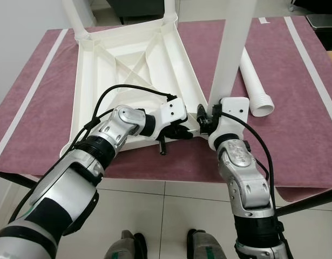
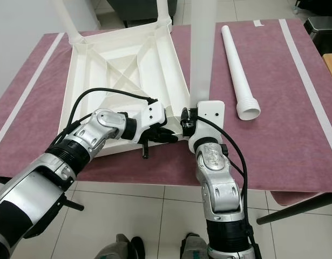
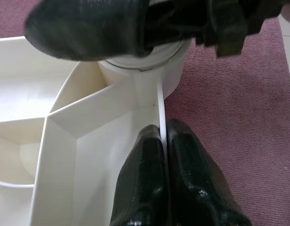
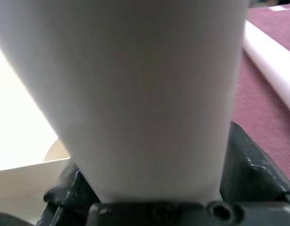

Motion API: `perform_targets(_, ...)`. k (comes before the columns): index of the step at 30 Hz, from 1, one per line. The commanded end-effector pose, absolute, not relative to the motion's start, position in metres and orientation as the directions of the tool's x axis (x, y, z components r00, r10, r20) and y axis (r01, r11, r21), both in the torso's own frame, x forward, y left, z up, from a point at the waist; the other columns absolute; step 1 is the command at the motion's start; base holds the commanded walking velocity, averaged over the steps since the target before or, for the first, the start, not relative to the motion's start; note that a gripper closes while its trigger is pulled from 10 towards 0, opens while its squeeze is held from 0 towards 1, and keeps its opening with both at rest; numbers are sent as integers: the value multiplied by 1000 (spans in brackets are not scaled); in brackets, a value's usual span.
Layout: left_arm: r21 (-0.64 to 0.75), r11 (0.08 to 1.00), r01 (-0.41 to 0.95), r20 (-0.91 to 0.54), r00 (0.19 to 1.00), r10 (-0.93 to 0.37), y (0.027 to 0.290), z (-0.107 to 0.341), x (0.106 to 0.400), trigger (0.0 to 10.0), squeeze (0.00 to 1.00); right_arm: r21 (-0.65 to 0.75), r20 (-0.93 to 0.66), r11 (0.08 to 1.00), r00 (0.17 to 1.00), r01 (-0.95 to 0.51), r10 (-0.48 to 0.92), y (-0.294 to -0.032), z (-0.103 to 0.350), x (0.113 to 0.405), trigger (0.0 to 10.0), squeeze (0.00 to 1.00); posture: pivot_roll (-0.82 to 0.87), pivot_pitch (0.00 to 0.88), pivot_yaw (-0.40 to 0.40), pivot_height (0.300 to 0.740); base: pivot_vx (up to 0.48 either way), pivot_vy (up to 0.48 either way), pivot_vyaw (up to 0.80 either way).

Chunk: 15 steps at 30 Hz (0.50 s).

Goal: Building children table

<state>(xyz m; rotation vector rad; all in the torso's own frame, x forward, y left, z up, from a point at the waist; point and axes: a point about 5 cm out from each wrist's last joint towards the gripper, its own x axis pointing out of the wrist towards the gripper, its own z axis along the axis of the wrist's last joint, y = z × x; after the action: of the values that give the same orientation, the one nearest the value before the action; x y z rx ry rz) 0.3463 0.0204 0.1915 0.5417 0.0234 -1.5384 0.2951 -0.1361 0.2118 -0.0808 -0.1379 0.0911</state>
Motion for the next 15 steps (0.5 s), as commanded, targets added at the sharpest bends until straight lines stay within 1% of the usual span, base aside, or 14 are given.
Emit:
perform_targets(1,327,-354,876,-350,-236,-907,17,203,327,0,0,-80,194,978,959,-194,206,-131,226,293,10000,0,-117,176,157,740,0,0,0)
perform_targets(2,320,-382,867,-373,-255,-892,23,199,324,0,0,-135,226,954,929,-267,292,-135,236,290,10000,0,-117,176,159,740,0,0,0)
perform_targets(3,320,-382,867,-373,-255,-892,23,199,324,0,0,-135,226,954,929,-267,292,-135,236,290,10000,0,-117,176,159,740,0,0,0)
perform_targets(4,313,-406,859,-393,-272,-879,30,196,322,0,0,-187,232,925,900,-331,369,-140,243,287,10000,0,-116,176,160,740,0,0,0)
perform_targets(6,313,-406,859,-393,-272,-879,30,196,322,0,0,-187,232,925,900,-331,369,-140,243,287,10000,0,-116,176,160,740,0,0,0)
perform_targets(8,290,-459,840,-440,-309,-843,46,191,316,0,0,-297,192,842,836,-450,514,-148,249,280,10000,0,-113,177,161,740,0,0,0)
perform_targets(9,290,-459,840,-440,-309,-843,46,191,316,0,0,-297,192,842,836,-450,514,-148,249,280,10000,0,-113,177,161,740,0,0,0)
perform_targets(11,256,-520,815,-492,-354,-796,63,185,307,0,0,-370,87,720,749,-588,656,-148,244,270,10000,0,-107,177,161,740,0,0,0)
perform_targets(12,256,-520,815,-492,-354,-796,63,185,307,0,0,-370,87,720,749,-588,656,-148,244,270,10000,0,-107,177,161,740,0,0,0)
perform_targets(14,229,-559,797,-523,-384,-761,74,183,302,0,0,-388,-14,601,656,-699,755,-146,235,260,10000,0,-103,178,161,740,0,0,0)
perform_targets(15,224,-566,794,-529,-389,-754,76,183,301,0,0,-388,-36,574,634,-721,773,-145,233,258,10000,0,-103,178,161,740,0,0,0)
